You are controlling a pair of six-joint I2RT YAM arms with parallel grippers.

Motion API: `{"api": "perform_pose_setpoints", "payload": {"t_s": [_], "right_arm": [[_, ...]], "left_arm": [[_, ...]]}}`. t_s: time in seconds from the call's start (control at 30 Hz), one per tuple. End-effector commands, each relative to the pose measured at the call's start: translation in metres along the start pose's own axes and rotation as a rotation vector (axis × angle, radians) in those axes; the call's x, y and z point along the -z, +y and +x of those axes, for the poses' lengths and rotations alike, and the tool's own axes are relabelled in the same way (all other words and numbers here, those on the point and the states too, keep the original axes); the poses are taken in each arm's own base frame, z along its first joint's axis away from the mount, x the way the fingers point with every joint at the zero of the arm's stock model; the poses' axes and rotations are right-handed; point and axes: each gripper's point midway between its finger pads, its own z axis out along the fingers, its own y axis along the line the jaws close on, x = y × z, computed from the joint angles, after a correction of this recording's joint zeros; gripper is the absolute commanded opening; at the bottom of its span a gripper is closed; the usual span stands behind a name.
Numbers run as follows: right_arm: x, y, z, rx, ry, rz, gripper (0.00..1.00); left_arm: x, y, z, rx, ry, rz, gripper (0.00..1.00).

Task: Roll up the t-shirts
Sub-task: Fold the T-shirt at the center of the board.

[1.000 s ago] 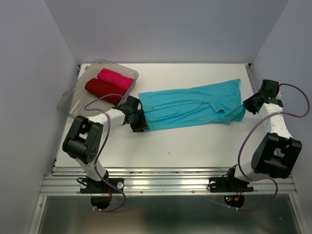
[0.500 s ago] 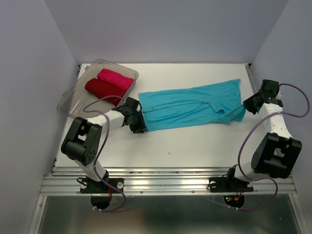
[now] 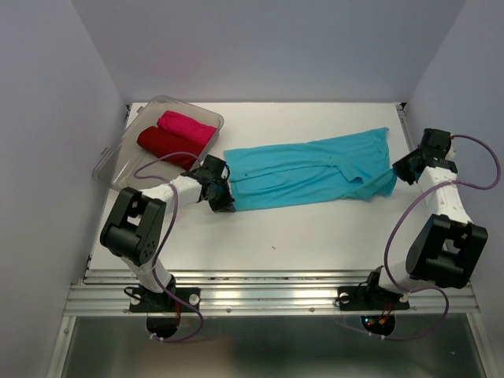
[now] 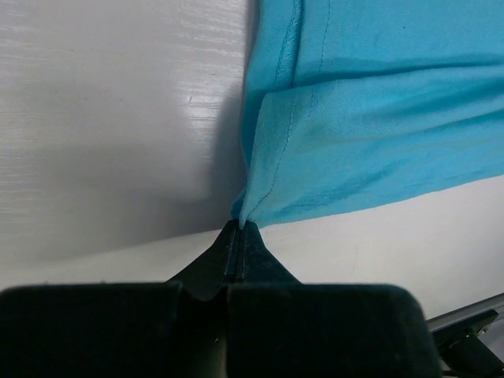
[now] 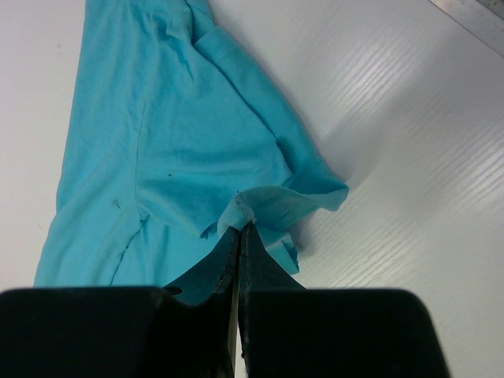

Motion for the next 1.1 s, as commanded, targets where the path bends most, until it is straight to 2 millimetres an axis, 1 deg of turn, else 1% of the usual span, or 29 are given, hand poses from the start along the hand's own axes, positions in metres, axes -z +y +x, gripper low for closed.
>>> {"api": "perform_pose_setpoints", "payload": {"t_s": [0.0,0.17,0.33,0.47,0.6,0.73,0.87,0.9,0.93,0.97,1.07], "right_arm": [[0.007,0.005,-0.017,0.006,-0.051,-0.011,0.01],[0.008,0.006,-0.018,0.006,-0.051,-0.016,0.01],[0.011,0.01,-0.021,0.006,-0.057,-0.024,0.01],[0.012,0.012,-0.024,0.006,-0.058,-0.029,0.01],[0.012,0.017,-0.028,0.001,-0.061,-0.041,0.01],[0.009,0.023,-0.031,-0.004,-0.056,-0.051,0.01],[0.01,0.034,-0.041,-0.004,-0.067,-0.077,0.01],[0.007,0.035,-0.041,-0.004,-0.061,-0.077,0.01],[0.005,0.037,-0.042,-0.002,-0.058,-0.08,0.01],[0.006,0.041,-0.047,-0.001,-0.066,-0.09,0.01],[-0.005,0.047,-0.05,0.006,-0.05,-0.093,0.01]], "left_arm": [[0.015,-0.012,-0.017,-0.019,-0.059,0.018,0.0],[0.021,-0.014,-0.019,-0.01,-0.071,0.034,0.0],[0.03,-0.024,-0.024,-0.005,-0.083,0.074,0.0],[0.039,-0.032,-0.032,-0.001,-0.1,0.106,0.0],[0.044,-0.036,-0.042,0.012,-0.12,0.126,0.0],[0.045,-0.038,-0.053,0.024,-0.126,0.143,0.0],[0.047,-0.039,-0.064,0.028,-0.14,0.152,0.0],[0.045,-0.037,-0.067,0.035,-0.136,0.148,0.0],[0.045,-0.04,-0.07,0.033,-0.139,0.154,0.0],[0.044,-0.039,-0.072,0.032,-0.135,0.152,0.0],[0.04,-0.039,-0.08,0.041,-0.135,0.148,0.0]]}}
